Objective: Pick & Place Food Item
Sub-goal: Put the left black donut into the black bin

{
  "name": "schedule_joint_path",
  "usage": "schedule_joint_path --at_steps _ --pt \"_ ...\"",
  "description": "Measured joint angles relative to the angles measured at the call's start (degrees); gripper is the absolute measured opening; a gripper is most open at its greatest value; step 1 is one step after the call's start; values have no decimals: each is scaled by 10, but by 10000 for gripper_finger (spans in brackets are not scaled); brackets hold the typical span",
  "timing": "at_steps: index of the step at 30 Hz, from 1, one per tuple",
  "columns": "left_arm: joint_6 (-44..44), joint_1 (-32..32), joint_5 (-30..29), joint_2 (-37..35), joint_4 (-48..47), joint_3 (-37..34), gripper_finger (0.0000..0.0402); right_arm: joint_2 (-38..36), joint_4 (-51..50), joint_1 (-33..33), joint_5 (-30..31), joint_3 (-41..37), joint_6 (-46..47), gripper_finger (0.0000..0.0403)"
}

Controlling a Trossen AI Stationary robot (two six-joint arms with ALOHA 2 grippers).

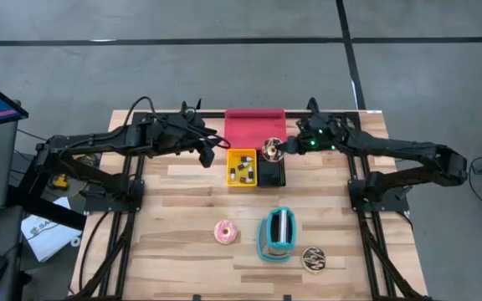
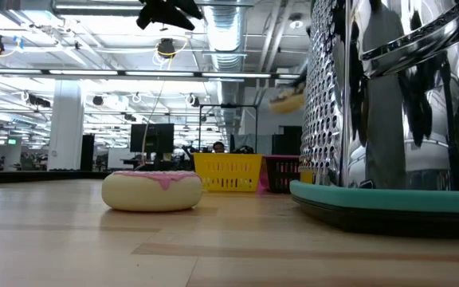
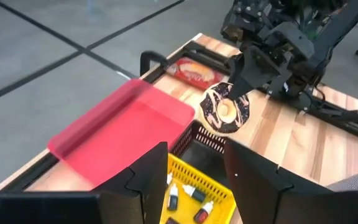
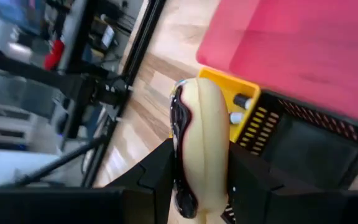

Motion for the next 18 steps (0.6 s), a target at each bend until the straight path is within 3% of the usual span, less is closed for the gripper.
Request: schedule_joint_path --at_steps 4,8,13,18 --pt "-4 0 -4 0 -17 0 155 -9 122 0 -1 -90 60 120" --pt "-14 0 -15 0 -22 -3 155 9 218 18 7 -129 97 120" --pt "-62 -1 -17 -13 13 -63 154 58 235 38 33 -130 83 120" --pt "-121 -19 -24 -45 106 -143 154 94 243 34 41 -130 66 120"
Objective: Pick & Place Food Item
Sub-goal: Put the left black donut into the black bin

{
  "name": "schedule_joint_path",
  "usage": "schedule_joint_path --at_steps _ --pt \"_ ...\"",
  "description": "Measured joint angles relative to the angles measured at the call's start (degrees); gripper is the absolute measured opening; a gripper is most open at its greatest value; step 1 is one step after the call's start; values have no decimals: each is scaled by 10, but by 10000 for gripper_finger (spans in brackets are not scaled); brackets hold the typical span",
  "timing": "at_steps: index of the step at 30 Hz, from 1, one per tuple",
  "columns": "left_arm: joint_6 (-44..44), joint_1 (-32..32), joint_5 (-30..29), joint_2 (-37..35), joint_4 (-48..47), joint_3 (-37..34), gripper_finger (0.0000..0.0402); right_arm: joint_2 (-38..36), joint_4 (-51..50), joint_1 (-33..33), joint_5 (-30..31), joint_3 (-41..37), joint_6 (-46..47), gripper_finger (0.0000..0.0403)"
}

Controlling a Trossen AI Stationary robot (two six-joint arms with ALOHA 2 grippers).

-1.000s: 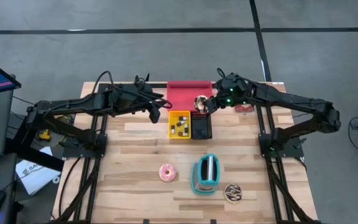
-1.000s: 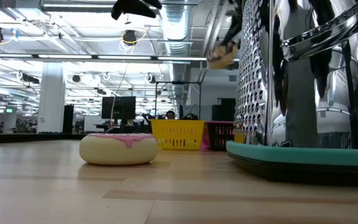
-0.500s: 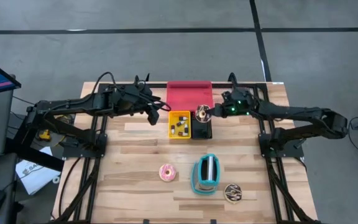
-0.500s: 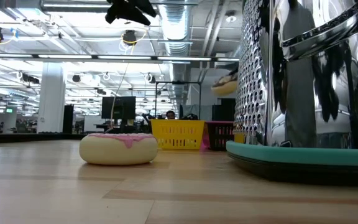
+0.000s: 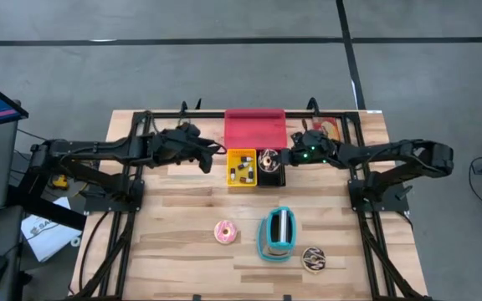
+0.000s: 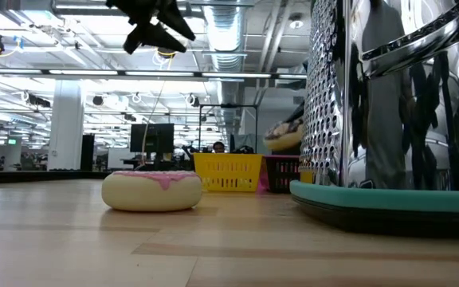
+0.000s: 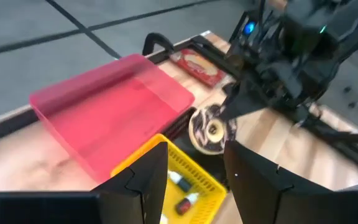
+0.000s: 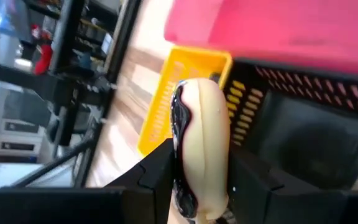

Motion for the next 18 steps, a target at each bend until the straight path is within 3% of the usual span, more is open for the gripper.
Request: schedule_joint_path --at_steps 4,18 --pt "-19 -16 -25 -30 34 -41 154 23 9 -6 2 0 -6 120" --pt "-15 -20 -25 -42 27 -46 154 103 47 -21 -12 0 -11 120"
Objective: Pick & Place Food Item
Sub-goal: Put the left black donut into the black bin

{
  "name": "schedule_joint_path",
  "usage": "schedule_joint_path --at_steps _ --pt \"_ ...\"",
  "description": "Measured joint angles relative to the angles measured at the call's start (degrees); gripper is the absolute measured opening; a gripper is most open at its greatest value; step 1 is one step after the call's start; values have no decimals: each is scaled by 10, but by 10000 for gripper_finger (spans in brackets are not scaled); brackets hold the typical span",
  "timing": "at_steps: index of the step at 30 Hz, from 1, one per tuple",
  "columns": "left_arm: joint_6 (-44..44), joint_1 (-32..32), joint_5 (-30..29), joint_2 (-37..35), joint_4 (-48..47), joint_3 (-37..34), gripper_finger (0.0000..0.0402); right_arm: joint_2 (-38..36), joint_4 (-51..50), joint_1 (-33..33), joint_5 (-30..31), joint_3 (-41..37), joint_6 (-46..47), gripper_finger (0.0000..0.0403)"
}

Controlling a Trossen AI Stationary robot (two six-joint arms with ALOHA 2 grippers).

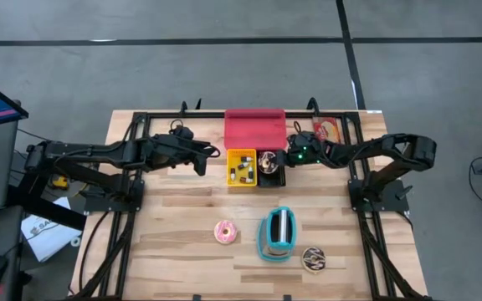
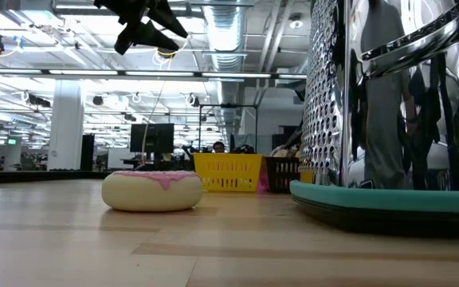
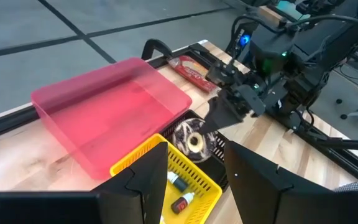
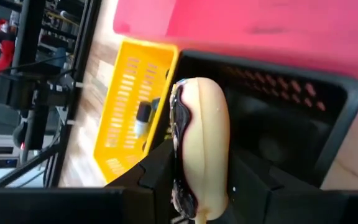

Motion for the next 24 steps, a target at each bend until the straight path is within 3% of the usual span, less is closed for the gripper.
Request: schedule_joint_path --at_steps 24 --pt "-1 0 9 0 5 0 154 0 -24 5 51 0 -56 125"
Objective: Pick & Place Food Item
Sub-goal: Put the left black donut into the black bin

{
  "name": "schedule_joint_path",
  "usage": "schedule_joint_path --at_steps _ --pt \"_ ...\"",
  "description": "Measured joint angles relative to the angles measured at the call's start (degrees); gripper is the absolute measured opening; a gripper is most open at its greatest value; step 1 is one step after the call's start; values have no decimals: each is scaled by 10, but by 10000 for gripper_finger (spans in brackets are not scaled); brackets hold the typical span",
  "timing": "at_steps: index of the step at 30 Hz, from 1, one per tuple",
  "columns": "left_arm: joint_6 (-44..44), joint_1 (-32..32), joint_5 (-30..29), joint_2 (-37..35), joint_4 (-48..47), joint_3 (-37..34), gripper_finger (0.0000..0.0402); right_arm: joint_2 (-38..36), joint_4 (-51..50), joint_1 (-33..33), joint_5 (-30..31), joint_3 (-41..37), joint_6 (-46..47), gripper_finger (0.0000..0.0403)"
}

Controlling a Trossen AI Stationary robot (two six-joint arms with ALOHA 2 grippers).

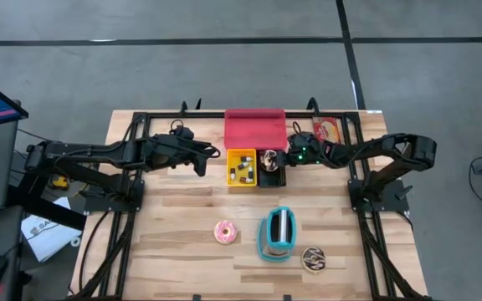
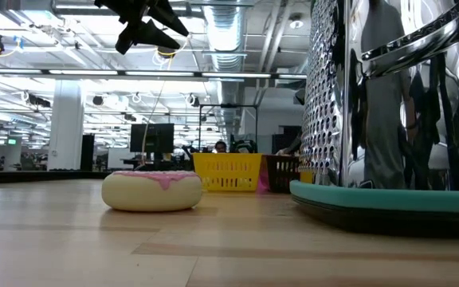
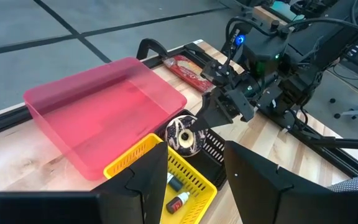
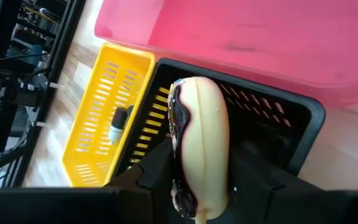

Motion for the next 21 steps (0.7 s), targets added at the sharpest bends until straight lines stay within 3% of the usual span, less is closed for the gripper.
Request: schedule_joint_path --at_steps 13,21 --pt "-1 -3 0 0 0 0 154 0 3 0 3 0 9 177" --pt "-1 -3 0 0 0 0 154 -5 13 11 -3 13 20 185"
